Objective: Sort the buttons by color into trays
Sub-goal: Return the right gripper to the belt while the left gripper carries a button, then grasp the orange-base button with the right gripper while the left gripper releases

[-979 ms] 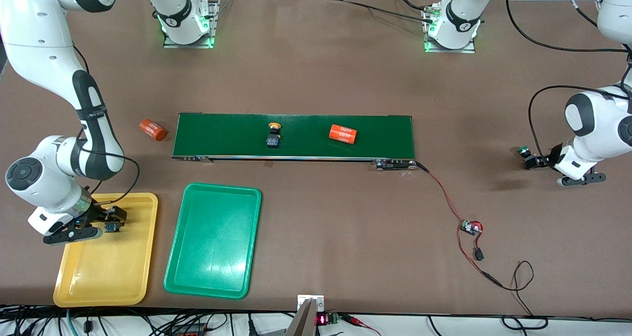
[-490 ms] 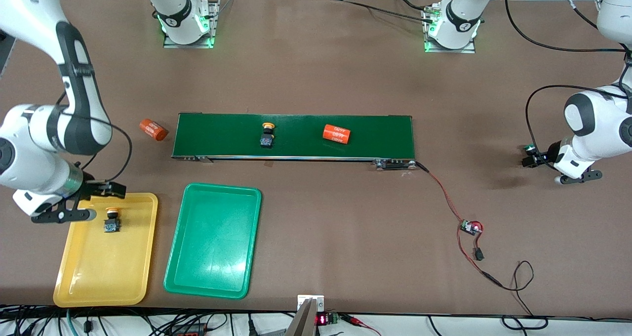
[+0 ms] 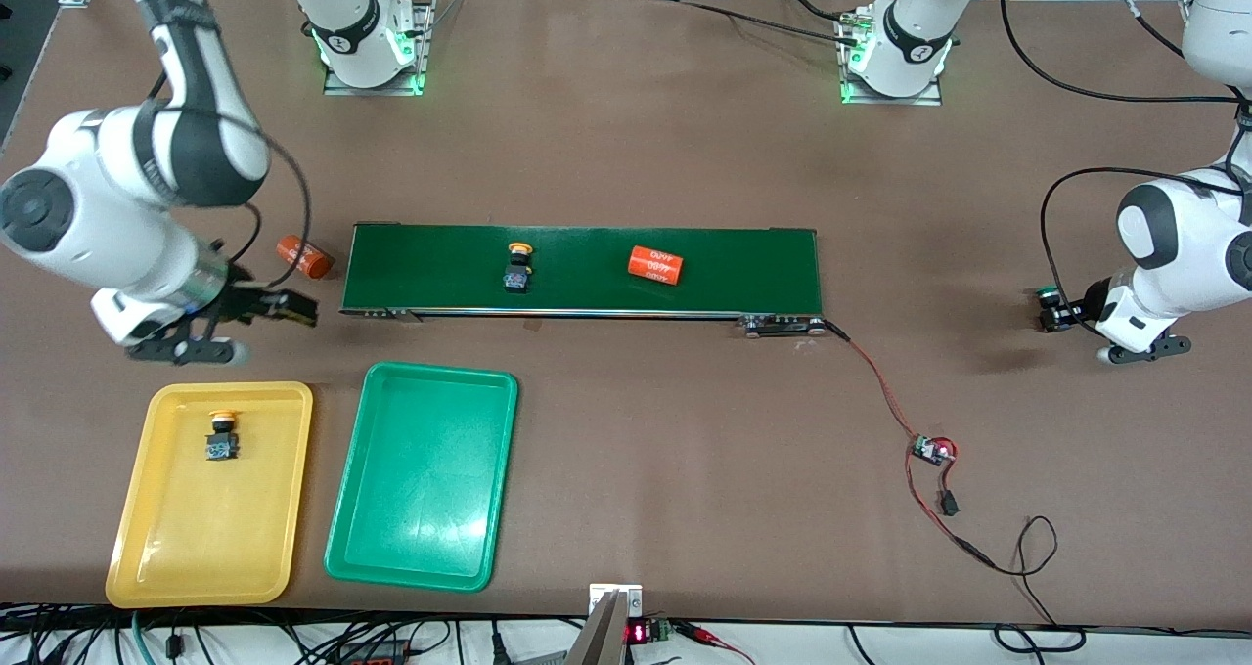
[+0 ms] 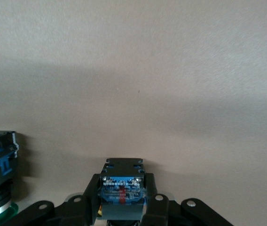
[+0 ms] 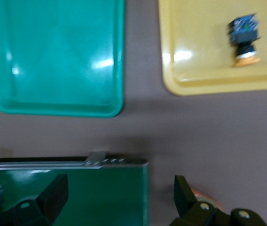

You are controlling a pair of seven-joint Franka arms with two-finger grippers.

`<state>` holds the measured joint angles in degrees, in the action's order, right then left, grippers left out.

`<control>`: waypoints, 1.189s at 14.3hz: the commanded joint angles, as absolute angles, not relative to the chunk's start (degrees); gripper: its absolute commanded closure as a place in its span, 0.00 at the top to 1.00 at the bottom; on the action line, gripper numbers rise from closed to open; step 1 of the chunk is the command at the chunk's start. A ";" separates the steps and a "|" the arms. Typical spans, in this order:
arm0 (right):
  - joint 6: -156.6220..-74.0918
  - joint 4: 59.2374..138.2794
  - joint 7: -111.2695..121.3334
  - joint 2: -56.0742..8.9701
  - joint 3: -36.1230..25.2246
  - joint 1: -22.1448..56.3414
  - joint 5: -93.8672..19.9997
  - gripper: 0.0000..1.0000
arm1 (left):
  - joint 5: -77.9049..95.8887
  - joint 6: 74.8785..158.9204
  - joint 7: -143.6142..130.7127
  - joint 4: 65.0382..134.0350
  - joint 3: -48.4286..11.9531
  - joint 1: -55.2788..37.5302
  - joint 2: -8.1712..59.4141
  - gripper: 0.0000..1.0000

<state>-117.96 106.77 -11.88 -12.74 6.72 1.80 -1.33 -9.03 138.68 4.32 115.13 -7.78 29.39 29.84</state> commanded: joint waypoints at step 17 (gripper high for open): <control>-134.54 125.14 -31.82 -9.31 17.23 9.58 4.57 1.00 | -7.73 122.25 -31.72 110.30 -36.03 10.56 22.93 0.13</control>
